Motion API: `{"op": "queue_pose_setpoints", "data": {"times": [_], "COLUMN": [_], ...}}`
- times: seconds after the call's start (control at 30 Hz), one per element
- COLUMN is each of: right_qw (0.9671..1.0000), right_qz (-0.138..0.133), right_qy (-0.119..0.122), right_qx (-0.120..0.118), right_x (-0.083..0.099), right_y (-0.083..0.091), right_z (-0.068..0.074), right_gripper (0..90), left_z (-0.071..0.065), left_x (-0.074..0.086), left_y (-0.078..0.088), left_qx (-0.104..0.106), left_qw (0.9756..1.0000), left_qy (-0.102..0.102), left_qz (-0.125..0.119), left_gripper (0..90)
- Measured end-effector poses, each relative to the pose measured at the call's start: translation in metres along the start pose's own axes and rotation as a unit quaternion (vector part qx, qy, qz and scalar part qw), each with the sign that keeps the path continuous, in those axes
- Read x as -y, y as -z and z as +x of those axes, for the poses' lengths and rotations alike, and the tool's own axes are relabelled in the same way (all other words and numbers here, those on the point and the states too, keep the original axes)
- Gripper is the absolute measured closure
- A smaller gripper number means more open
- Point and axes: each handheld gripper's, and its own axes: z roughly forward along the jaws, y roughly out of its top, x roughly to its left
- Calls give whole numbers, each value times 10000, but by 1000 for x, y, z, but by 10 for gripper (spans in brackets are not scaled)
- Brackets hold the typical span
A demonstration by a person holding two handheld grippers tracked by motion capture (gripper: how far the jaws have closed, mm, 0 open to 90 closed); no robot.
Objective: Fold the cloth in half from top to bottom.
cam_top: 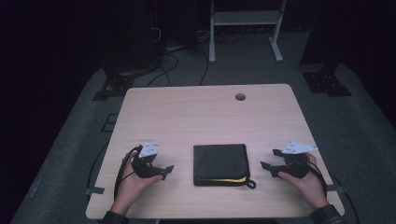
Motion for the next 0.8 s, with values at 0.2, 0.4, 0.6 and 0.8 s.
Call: {"op": "queue_pose_setpoints", "data": {"times": [0.2, 0.4, 0.6, 0.8], "right_qw": [9991, 9979, 9980, 9977], "right_qz": [394, 567, 498, 482], "right_qy": [-116, -144, -133, -115], "right_qx": [126, 264, 367, 473], "right_x": [16, 26, 31, 34], "right_y": [3, 5, 8, 10], "right_z": [-9, -14, -17, -17], "right_gripper": [181, 169, 131, 130], "left_z": [8, 11, 13, 15], "left_x": [18, 27, 36, 43], "left_y": [2, 1, 2, 4], "left_qx": [-97, -111, -105, -46], "left_qw": [9993, 9985, 9992, 9999], "left_qy": [120, 158, 21, -66], "left_qz": [340, 511, 389, 141], "left_gripper": [82, 45, 0, 0]}}
